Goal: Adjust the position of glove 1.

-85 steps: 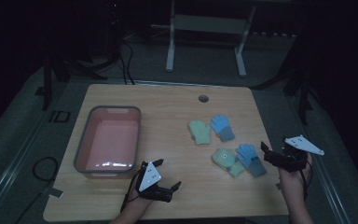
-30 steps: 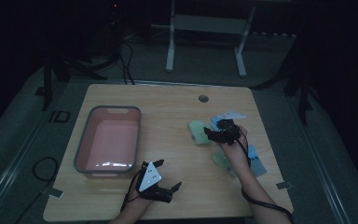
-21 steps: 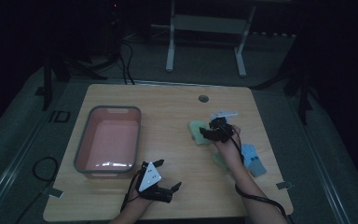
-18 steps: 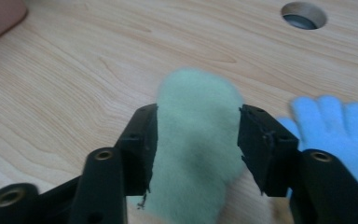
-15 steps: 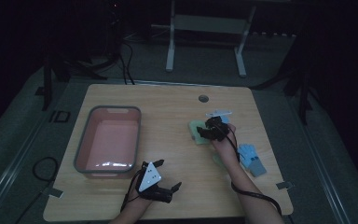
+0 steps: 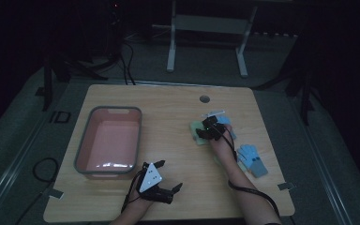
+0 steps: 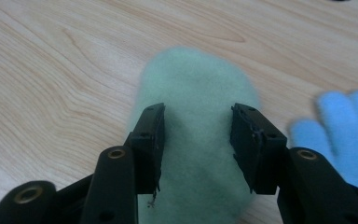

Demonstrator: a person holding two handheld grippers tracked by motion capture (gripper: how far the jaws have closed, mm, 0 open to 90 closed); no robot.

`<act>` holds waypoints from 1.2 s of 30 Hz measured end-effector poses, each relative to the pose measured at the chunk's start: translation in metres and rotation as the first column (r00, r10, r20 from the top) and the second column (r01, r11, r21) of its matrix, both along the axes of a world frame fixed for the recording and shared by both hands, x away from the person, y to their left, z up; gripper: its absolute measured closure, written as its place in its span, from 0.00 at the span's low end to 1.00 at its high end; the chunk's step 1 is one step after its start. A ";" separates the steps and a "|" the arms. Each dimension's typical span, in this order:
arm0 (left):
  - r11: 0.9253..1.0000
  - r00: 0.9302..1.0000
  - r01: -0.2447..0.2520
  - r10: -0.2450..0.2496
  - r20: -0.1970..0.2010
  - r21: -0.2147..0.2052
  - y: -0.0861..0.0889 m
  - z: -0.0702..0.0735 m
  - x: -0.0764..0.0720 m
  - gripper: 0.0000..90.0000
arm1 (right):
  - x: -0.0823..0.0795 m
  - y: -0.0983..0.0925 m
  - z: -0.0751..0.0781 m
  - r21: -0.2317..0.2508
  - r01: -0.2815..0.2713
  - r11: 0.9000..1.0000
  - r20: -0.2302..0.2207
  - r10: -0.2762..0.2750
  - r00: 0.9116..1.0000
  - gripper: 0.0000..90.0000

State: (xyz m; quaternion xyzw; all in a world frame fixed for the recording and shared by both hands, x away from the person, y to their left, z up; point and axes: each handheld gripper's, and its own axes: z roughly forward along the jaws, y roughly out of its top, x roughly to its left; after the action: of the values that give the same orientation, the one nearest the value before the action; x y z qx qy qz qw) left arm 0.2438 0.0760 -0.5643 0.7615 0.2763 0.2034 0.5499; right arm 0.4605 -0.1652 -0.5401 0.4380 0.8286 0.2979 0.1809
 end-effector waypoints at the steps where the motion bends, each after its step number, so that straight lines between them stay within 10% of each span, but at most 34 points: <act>1: 1.000 1.000 0.000 0.000 0.000 0.000 0.000 0.000 0.000 0.01 | 0.000 0.000 0.000 0.000 0.000 1.000 0.000 0.000 1.000 0.61; 10: 1.000 1.000 -0.002 0.002 0.001 0.002 0.000 0.000 0.000 0.01 | -0.001 0.005 -0.003 0.006 0.007 1.000 -0.009 -0.007 1.000 0.89; 19: 1.000 1.000 -0.003 0.003 -0.002 0.000 0.000 0.000 0.000 0.01 | -0.015 0.006 0.016 0.081 0.066 0.995 -0.006 -0.065 0.998 0.94; 36: 1.000 1.000 -0.008 0.008 0.009 0.006 -0.001 0.000 -0.001 0.01 | -0.116 0.005 0.067 0.227 0.129 0.965 0.093 -0.154 0.984 0.94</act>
State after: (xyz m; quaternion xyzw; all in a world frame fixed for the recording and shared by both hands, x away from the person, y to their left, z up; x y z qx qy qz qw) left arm 0.2431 0.0751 -0.5643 0.7611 0.2764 0.2097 0.5481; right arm 0.3443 -0.1598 -0.4731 0.4965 0.7460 0.3976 0.1972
